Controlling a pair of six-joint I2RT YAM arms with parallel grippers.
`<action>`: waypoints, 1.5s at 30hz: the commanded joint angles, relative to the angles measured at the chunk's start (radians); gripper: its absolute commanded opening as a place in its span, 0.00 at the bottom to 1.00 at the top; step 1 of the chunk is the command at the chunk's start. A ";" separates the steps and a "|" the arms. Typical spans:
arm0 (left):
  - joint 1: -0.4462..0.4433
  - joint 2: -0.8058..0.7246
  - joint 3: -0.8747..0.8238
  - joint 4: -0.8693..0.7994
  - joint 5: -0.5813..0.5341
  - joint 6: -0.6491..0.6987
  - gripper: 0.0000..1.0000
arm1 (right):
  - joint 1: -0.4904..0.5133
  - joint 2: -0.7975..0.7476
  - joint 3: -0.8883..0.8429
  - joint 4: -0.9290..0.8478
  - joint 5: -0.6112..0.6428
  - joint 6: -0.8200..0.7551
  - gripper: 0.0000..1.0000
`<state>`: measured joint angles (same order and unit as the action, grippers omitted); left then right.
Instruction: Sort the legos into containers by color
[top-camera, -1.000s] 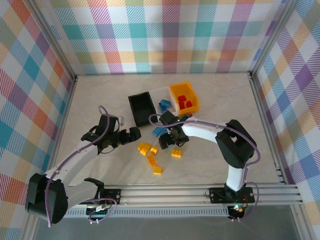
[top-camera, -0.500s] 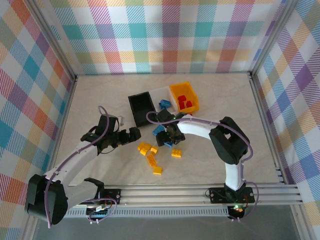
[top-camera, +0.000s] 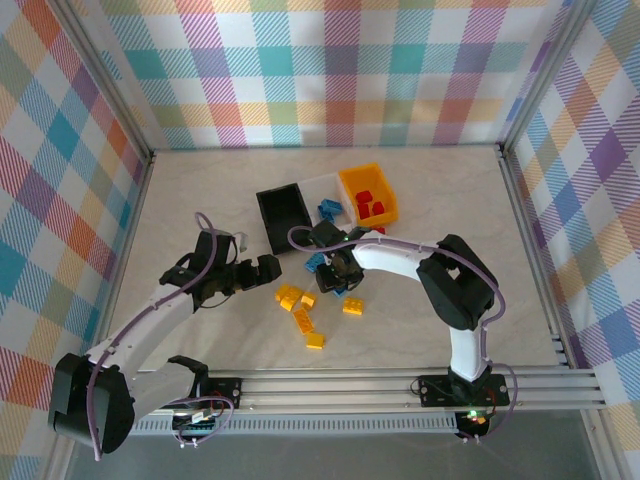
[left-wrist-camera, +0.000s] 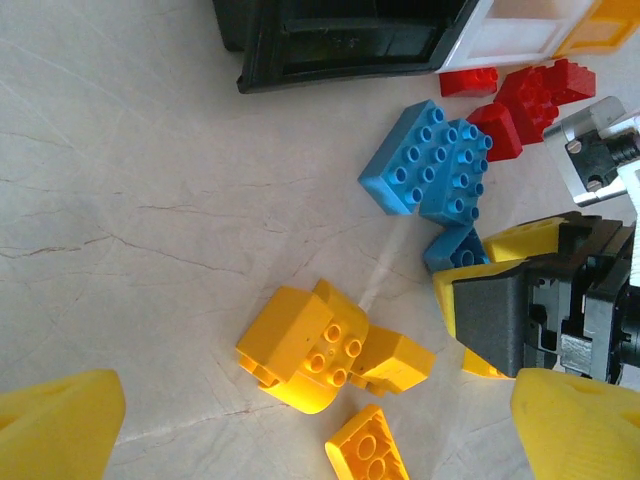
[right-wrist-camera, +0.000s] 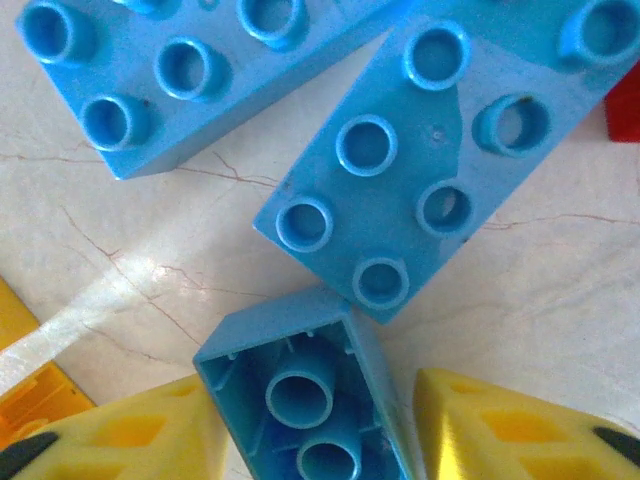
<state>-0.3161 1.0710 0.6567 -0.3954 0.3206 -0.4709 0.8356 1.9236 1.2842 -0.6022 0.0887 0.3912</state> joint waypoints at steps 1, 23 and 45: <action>0.012 -0.013 -0.012 -0.026 -0.011 0.017 0.99 | 0.011 -0.034 -0.025 0.002 -0.009 -0.009 0.45; 0.012 0.012 -0.005 -0.006 -0.003 0.012 0.99 | -0.024 -0.212 -0.011 -0.036 0.038 -0.033 0.36; 0.013 0.013 0.006 -0.046 -0.006 0.045 0.99 | -0.223 0.313 0.738 -0.122 0.009 -0.169 0.40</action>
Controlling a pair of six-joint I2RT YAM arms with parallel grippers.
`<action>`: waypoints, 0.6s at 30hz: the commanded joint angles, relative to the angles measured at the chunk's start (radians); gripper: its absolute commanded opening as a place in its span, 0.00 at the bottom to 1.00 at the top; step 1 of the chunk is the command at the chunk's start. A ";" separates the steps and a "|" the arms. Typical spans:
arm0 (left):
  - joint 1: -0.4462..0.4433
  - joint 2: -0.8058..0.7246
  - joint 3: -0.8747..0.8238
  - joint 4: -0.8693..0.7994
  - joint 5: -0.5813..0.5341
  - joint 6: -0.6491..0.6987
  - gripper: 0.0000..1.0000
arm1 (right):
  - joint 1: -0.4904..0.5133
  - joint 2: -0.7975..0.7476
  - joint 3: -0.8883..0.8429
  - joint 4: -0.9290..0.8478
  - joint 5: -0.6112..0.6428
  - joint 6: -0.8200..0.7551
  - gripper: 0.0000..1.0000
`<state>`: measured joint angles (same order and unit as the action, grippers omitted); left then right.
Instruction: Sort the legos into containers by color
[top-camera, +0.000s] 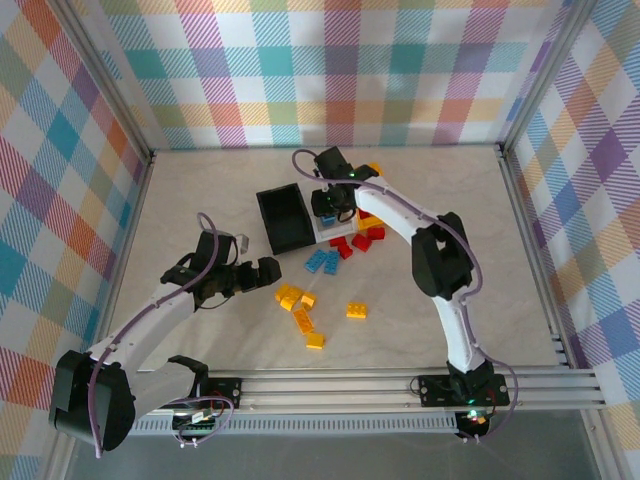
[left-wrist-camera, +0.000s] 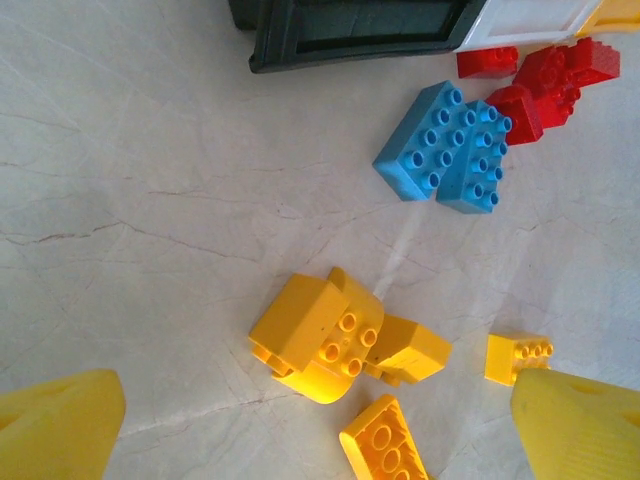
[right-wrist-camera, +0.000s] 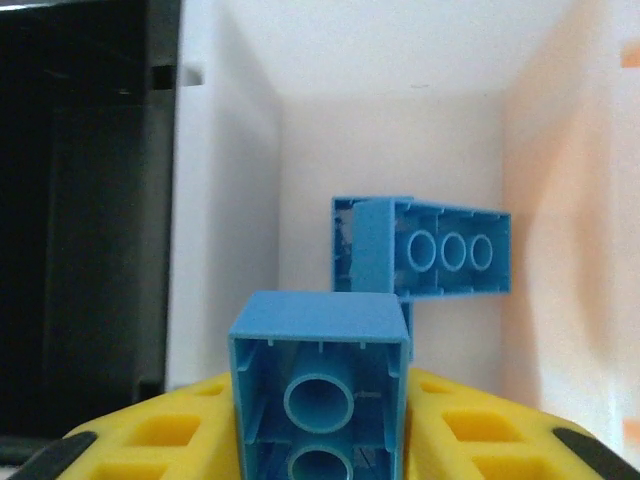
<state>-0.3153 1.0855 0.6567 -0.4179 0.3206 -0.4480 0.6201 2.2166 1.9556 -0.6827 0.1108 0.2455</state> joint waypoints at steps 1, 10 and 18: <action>0.013 -0.001 0.007 -0.024 -0.005 0.023 0.99 | -0.007 0.030 0.086 -0.048 -0.015 -0.026 0.44; 0.002 0.030 0.014 0.005 0.034 0.014 0.98 | -0.002 -0.153 -0.085 -0.031 -0.032 0.029 0.64; -0.002 -0.007 0.003 0.015 -0.043 -0.007 0.99 | 0.100 -0.434 -0.557 0.023 -0.004 0.176 0.64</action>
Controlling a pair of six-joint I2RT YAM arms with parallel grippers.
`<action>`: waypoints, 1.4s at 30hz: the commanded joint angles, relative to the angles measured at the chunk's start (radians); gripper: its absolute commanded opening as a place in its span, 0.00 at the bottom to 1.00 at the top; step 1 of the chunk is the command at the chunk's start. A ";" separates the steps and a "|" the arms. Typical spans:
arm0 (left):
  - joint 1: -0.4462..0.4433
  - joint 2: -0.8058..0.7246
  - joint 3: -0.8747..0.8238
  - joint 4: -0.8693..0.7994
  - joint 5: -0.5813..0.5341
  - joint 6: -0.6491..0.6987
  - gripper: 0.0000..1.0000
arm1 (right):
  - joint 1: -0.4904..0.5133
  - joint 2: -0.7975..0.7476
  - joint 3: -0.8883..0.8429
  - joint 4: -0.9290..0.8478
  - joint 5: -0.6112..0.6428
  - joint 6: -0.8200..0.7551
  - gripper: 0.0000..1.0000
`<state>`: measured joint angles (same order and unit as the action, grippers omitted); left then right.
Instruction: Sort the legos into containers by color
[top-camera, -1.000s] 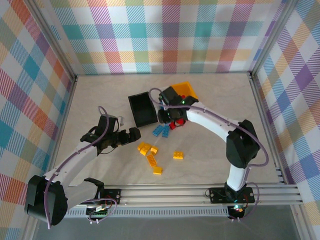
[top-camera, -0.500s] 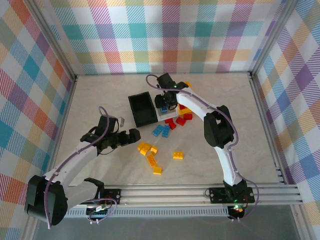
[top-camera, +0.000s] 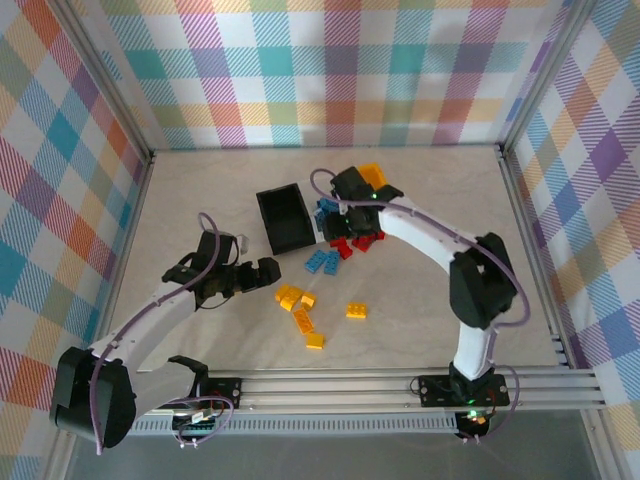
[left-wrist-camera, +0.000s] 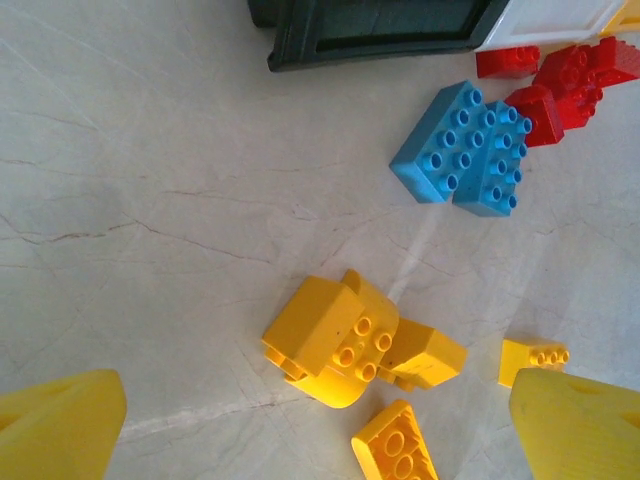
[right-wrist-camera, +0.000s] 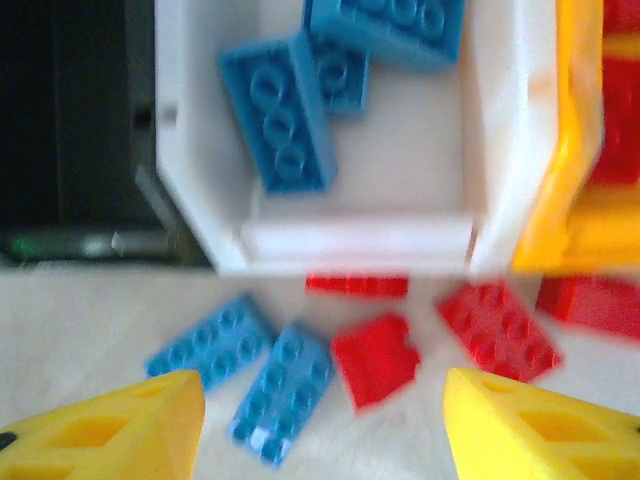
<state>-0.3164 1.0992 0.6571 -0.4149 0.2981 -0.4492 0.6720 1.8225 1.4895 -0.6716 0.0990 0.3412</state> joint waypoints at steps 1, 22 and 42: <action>-0.001 -0.016 0.002 0.018 -0.016 -0.009 0.99 | 0.062 -0.051 -0.128 0.017 0.011 0.096 0.64; 0.002 -0.040 -0.002 -0.010 -0.005 0.008 0.99 | 0.089 0.172 -0.049 0.061 0.000 0.130 0.66; 0.018 -0.026 -0.004 -0.011 0.006 0.025 0.99 | 0.080 0.168 -0.088 0.056 0.060 0.136 0.38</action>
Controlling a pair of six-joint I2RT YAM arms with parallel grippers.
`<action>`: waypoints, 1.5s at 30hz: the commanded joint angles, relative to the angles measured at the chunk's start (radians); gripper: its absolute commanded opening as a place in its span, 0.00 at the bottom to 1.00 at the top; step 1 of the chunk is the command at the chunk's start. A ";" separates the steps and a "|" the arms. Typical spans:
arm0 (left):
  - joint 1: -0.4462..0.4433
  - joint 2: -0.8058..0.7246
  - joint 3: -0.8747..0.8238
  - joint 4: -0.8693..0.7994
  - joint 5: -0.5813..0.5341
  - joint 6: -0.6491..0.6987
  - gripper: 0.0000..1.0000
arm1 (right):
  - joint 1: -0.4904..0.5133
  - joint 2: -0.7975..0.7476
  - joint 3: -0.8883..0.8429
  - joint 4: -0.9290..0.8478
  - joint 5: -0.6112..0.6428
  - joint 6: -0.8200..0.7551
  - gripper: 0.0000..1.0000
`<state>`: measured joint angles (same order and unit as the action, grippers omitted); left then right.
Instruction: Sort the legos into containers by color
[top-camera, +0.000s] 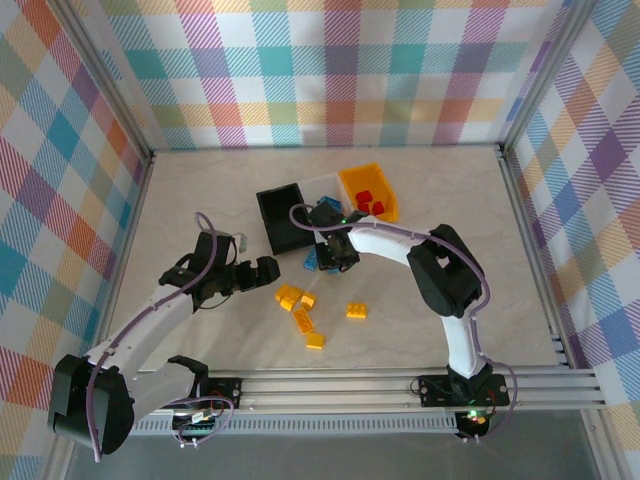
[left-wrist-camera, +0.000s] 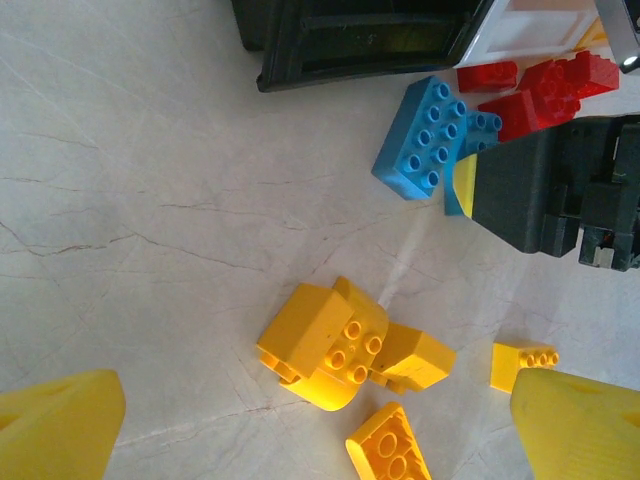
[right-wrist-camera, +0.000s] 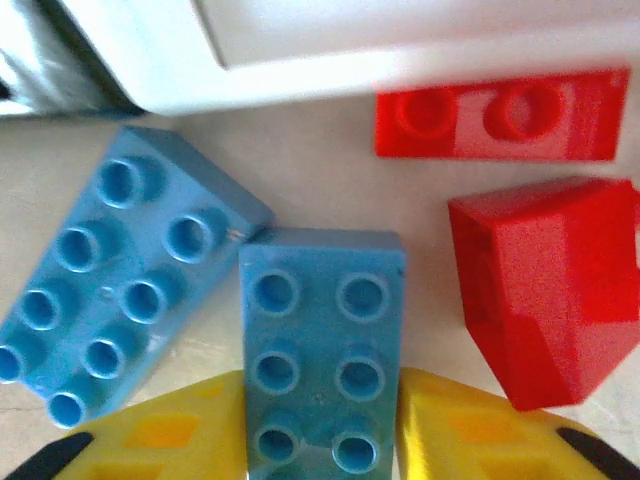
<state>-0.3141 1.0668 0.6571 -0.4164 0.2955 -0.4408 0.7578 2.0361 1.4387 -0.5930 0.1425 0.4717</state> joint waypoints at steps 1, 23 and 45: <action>0.015 0.008 -0.004 -0.009 0.008 0.015 0.99 | -0.007 -0.061 -0.052 -0.023 0.017 0.007 0.37; -0.079 0.101 0.020 0.036 0.023 0.021 0.98 | -0.112 -0.184 0.139 -0.073 -0.061 -0.107 0.37; -0.133 0.268 0.103 -0.034 -0.042 0.064 0.90 | -0.180 0.072 0.517 -0.070 -0.107 -0.175 0.72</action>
<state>-0.4259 1.3132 0.7322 -0.4438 0.2676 -0.3901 0.5728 2.2440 2.0315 -0.6853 0.0608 0.2913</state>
